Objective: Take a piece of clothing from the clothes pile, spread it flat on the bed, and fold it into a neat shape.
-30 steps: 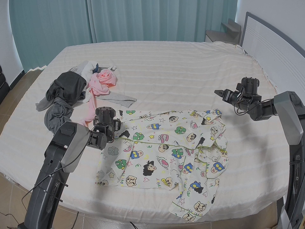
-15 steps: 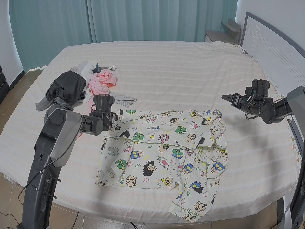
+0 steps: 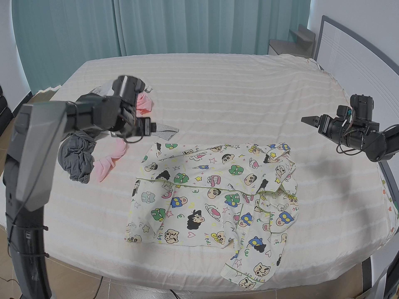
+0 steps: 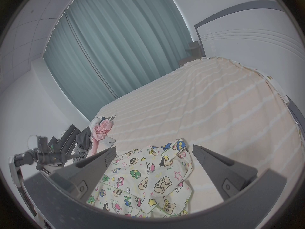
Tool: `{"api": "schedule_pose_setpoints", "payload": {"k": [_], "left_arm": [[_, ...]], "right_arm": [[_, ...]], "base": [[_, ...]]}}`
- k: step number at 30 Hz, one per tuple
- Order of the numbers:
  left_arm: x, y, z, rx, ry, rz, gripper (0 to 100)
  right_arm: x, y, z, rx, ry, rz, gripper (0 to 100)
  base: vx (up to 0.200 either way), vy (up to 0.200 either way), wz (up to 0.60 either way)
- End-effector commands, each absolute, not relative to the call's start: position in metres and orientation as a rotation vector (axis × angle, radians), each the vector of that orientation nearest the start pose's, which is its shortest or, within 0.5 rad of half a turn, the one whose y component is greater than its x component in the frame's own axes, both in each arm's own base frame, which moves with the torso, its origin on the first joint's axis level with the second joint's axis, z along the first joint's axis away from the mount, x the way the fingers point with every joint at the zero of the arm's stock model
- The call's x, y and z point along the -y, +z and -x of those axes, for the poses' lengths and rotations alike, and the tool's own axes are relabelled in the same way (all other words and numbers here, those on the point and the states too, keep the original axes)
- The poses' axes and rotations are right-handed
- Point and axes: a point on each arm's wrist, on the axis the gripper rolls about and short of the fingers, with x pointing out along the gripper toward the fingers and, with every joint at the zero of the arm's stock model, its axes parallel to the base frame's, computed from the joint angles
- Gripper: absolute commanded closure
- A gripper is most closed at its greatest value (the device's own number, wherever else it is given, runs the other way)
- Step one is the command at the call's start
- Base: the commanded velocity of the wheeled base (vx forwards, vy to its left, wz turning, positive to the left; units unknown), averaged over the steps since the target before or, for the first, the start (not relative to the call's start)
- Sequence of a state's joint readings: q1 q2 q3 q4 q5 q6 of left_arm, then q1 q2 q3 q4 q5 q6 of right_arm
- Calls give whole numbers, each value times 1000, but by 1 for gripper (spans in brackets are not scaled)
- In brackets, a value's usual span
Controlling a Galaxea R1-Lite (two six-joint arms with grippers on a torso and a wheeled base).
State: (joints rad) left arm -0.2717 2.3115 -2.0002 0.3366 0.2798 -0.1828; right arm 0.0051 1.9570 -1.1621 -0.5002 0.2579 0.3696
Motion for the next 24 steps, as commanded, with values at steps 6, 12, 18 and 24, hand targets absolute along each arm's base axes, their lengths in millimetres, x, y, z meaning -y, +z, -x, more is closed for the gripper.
{"api": "schedule_pose_setpoints", "payload": {"k": [6, 12, 18, 24], "left_arm": [[75, 266, -319, -267, -175, 73, 0], [64, 184, -280, -463, -163, 41, 0], [61, 115, -239, -660, -257, 41, 0], [57, 81, -212, -698, -304, 83, 0]], "right_arm": [[-12, 187, -342, -356, 242, -406, 0], [-13, 179, -321, -397, 261, -411, 0], [-14, 153, -298, -441, 259, -410, 0], [-7, 132, -282, -431, 265, -425, 0]], "base": [[0, 0, 0], [0, 0, 0], [0, 0, 0], [0, 0, 0]]}}
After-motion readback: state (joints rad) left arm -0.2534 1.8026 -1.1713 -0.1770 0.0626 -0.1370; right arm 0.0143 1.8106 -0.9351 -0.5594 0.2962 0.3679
